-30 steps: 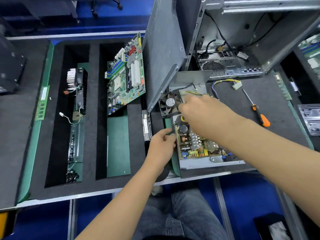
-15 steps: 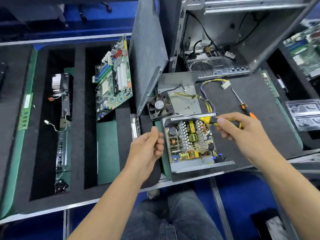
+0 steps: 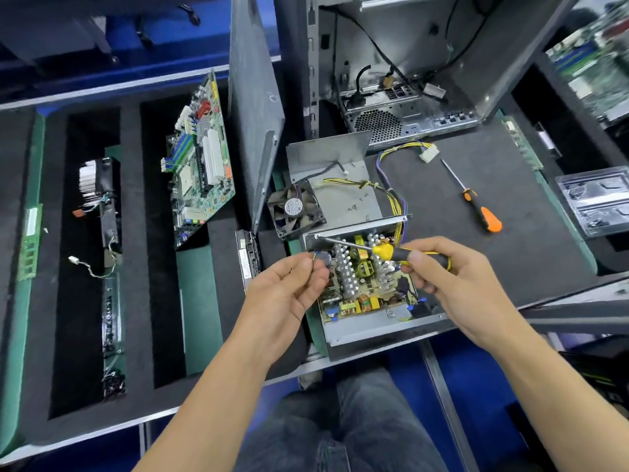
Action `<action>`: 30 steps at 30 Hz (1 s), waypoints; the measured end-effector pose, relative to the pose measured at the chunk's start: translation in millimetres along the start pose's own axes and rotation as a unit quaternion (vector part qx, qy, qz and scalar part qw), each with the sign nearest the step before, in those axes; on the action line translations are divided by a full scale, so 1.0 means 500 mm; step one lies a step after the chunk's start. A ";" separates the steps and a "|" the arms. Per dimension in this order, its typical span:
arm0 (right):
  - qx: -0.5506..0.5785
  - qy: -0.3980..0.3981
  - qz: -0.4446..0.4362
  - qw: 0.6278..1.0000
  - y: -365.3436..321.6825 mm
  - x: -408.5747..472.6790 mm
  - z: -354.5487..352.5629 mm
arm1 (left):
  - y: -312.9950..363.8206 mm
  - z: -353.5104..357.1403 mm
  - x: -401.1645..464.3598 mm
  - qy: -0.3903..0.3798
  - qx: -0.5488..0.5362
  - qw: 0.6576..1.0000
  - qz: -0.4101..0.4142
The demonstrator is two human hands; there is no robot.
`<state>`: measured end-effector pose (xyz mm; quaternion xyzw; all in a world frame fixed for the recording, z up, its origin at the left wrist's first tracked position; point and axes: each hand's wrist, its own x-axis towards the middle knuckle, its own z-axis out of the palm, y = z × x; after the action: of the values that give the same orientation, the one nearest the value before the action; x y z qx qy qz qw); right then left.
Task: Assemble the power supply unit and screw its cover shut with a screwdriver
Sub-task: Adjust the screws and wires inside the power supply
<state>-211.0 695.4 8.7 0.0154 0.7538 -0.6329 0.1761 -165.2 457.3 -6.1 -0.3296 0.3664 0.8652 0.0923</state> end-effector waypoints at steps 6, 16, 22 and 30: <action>-0.048 -0.018 -0.005 0.999 -0.008 -0.006 -0.010 | -0.010 0.002 0.002 -0.030 -0.001 1.000 0.003; -0.057 -0.027 -0.005 0.998 -0.004 -0.017 -0.007 | -0.021 0.003 -0.002 -0.029 0.056 0.998 0.032; -0.081 -0.017 -0.011 0.997 -0.005 -0.017 -0.005 | -0.026 -0.002 0.000 -0.027 0.073 0.996 0.046; -0.095 -0.019 -0.016 0.995 0.000 -0.024 -0.008 | -0.032 -0.007 0.002 -0.023 0.087 0.994 0.054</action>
<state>-200.6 701.9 12.8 -0.0257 0.8071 -0.5616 0.1806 -157.5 466.3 -17.8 -0.2798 0.4555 0.8411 0.0829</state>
